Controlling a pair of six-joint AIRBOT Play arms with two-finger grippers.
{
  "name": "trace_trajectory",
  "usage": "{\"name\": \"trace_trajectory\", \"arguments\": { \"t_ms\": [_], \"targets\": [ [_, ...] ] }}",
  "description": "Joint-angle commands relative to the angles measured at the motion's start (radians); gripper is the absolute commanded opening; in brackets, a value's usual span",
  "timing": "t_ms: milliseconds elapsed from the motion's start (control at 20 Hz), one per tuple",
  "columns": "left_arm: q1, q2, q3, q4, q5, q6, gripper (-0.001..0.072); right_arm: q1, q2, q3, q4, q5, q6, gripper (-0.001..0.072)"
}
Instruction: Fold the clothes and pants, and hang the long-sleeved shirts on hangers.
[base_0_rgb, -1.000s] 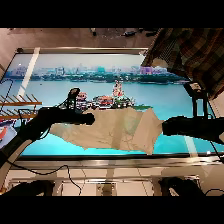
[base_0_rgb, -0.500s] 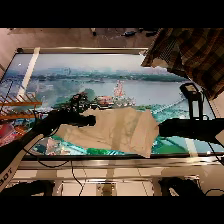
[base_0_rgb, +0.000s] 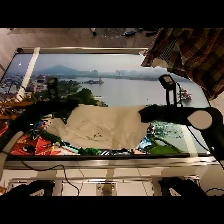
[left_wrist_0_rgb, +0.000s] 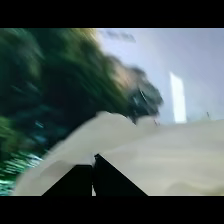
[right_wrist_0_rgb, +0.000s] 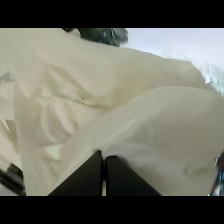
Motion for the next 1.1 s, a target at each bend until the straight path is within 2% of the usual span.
{"name": "trace_trajectory", "arguments": {
  "t_ms": [0, 150, 250, 400, 550, 600, 650, 700, 800, 850, 900, 1050],
  "targets": [
    [0.192, 0.201, 0.006, 0.119, 0.145, 0.012, 0.0035, 0.004, -0.162, 0.154, 0.151, -0.088, -0.17, 0.0022],
    [0.244, 0.37, -0.002, 0.166, 0.338, 0.01, 0.0035, 0.032, -0.257, 0.315, 0.196, -0.084, -0.254, 0.0022],
    [0.225, 0.473, -0.049, 0.075, 0.42, 0.01, 0.0036, 0.061, -0.272, 0.375, 0.192, -0.061, -0.311, 0.0022],
    [0.14, 0.608, -0.204, -0.088, 0.496, 0.009, 0.0036, 0.064, -0.269, 0.399, 0.138, 0.1, -0.327, 0.0022],
    [0.026, 0.688, -0.38, -0.097, 0.497, -0.035, 0.0039, 0.064, -0.269, 0.397, 0.0, 0.279, -0.322, 0.0023],
    [0.006, 0.694, -0.41, -0.098, 0.494, -0.035, 0.0169, 0.064, -0.269, 0.397, -0.016, 0.308, -0.322, 0.0023],
    [-0.001, 0.695, -0.414, -0.1, 0.494, -0.035, 0.0432, 0.064, -0.269, 0.397, -0.026, 0.322, -0.322, 0.0023],
    [0.001, 0.697, -0.405, -0.105, 0.484, -0.035, 0.0534, 0.064, -0.269, 0.397, -0.034, 0.326, -0.322, 0.0023],
    [0.025, 0.704, -0.345, -0.095, 0.46, -0.005, 0.0541, 0.064, -0.269, 0.397, -0.034, 0.325, -0.322, 0.0023],
    [0.051, 0.704, -0.293, -0.093, 0.448, 0.037, 0.0537, 0.064, -0.269, 0.397, -0.034, 0.325, -0.322, 0.0023],
    [0.086, 0.701, -0.234, -0.071, 0.43, 0.069, 0.0493, 0.064, -0.27, 0.397, -0.034, 0.326, -0.322, 0.0023],
    [0.246, 0.655, -0.071, 0.108, 0.367, 0.075, 0.047, 0.065, -0.27, 0.397, -0.032, 0.326, -0.321, 0.0023]
  ]
}}
